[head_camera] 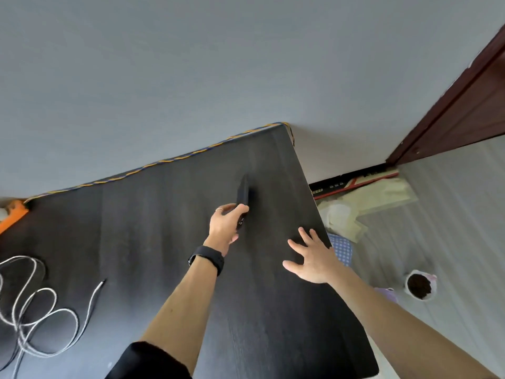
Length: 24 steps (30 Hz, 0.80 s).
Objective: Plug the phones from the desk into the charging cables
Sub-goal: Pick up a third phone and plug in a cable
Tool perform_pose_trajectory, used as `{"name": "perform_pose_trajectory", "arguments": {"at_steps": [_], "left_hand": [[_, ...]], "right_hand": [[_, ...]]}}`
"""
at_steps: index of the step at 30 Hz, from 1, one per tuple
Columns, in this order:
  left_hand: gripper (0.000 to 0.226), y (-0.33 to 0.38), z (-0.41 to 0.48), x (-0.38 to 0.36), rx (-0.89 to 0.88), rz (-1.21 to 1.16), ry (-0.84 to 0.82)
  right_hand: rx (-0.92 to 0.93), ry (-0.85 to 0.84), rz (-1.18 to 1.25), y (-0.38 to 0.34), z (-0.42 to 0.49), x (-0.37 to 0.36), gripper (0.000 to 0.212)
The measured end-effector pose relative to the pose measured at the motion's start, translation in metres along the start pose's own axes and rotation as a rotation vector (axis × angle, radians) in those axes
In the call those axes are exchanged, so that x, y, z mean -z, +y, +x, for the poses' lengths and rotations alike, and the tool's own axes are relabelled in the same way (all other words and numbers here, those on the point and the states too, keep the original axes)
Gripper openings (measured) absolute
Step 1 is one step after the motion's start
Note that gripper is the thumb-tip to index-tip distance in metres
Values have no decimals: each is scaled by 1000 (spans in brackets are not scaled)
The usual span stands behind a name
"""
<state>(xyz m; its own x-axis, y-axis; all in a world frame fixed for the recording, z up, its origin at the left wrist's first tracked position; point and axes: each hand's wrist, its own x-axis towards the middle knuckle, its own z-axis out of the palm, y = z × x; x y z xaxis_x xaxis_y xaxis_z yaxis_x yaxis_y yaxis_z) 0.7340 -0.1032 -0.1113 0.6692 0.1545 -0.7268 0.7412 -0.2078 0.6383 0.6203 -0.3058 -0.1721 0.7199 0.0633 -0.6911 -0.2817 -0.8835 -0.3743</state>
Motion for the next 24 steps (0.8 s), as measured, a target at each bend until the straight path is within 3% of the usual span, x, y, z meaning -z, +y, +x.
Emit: {"name": "perform_pose_trajectory", "arguments": {"at_steps": [2,5,8,13,17,24], "left_hand": [[35,-11,-33,14,97,-135,-154],[29,-45,-89,38,101,-67,-240],[28,-79,-132,56,38,60,-281],[33,-139,-186,102,-68,169,-296],[37,-189,-207,161,-198,331,-285],[49,-214,-217,246,-87,-137,-475]], "right_hand": [[-63,-56,284,-16,-12,19,79],[-93,-58,936,-52,-49,26,72],[-88,-7,1200,-77,-89,6,79],[-117,111,1328,-109,-143,-60,80],[-135,114,1288,-143,-180,-110,78],[65,7,1155,-195,-236,-136,66]]}}
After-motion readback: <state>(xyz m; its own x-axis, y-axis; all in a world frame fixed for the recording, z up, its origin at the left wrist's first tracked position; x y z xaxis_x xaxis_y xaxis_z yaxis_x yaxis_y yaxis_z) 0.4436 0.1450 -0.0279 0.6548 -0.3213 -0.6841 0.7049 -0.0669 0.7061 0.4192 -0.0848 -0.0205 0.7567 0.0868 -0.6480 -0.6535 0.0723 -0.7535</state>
